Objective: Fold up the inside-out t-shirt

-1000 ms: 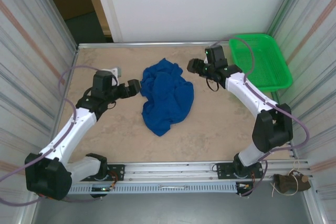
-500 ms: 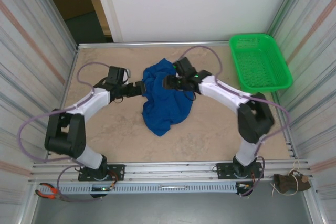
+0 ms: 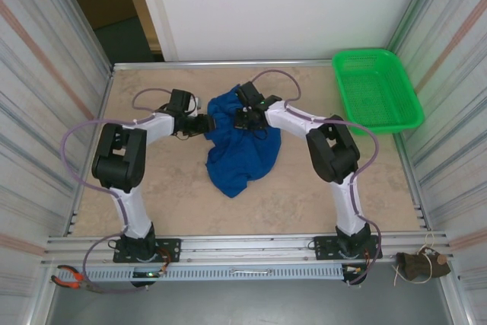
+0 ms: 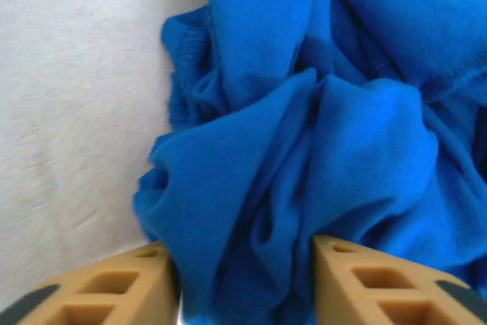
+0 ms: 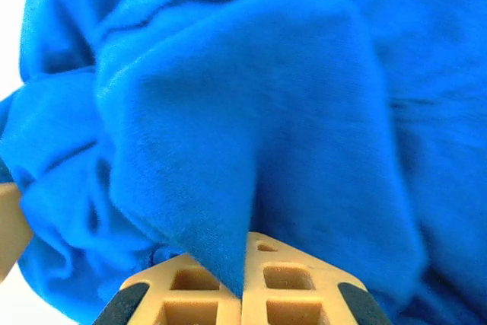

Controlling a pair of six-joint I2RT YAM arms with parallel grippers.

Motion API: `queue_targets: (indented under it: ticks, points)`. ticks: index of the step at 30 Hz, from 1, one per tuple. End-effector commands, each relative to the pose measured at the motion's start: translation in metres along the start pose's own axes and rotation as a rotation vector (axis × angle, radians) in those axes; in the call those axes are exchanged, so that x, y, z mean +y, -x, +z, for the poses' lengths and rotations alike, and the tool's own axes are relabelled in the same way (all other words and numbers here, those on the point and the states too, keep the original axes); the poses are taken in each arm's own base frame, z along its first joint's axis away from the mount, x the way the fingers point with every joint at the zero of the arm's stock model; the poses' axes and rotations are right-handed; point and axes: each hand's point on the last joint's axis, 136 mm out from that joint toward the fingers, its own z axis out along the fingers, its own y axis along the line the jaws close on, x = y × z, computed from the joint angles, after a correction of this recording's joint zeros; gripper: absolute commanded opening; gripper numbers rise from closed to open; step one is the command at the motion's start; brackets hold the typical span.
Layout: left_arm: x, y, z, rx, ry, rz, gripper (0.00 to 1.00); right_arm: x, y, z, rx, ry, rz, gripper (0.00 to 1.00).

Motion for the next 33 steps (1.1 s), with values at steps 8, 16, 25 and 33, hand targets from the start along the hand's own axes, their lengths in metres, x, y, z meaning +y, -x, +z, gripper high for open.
queue_targets:
  ticks: [8, 16, 25, 33]
  points:
    - [-0.064, 0.065, -0.076, -0.224, -0.250, -0.010, 0.00, 0.026, 0.062, -0.172, -0.242, 0.271, -0.050, 0.00]
    - [-0.090, 0.084, -0.183, -0.416, -0.285, 0.052, 0.00, -0.041, 0.063, -0.240, -0.418, 0.233, 0.054, 0.00]
    - [-0.038, 0.031, -0.122, -0.274, -0.198, -0.043, 0.08, -0.109, 0.008, -0.161, -0.278, 0.070, 0.131, 0.36]
    - [-0.030, 0.019, -0.119, -0.261, -0.133, -0.012, 0.60, -0.107, -0.036, -0.140, -0.210, -0.008, 0.034, 0.59]
